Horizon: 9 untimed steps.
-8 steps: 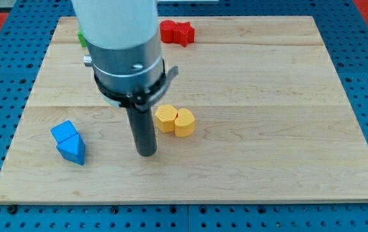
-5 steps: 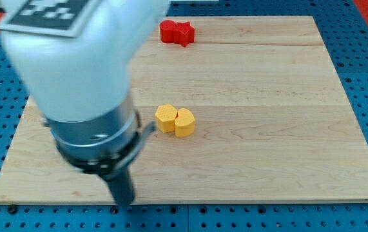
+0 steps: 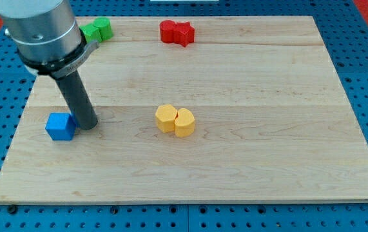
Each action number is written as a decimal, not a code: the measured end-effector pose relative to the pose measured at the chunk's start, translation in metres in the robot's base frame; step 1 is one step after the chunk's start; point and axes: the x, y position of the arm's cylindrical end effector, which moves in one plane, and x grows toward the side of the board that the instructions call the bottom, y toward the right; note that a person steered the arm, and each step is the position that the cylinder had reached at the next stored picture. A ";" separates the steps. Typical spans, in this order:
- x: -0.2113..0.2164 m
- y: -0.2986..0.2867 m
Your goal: Push the blue blocks towards center
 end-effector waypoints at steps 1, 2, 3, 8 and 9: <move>-0.036 -0.012; -0.054 -0.005; -0.097 0.000; -0.104 -0.018; -0.136 -0.053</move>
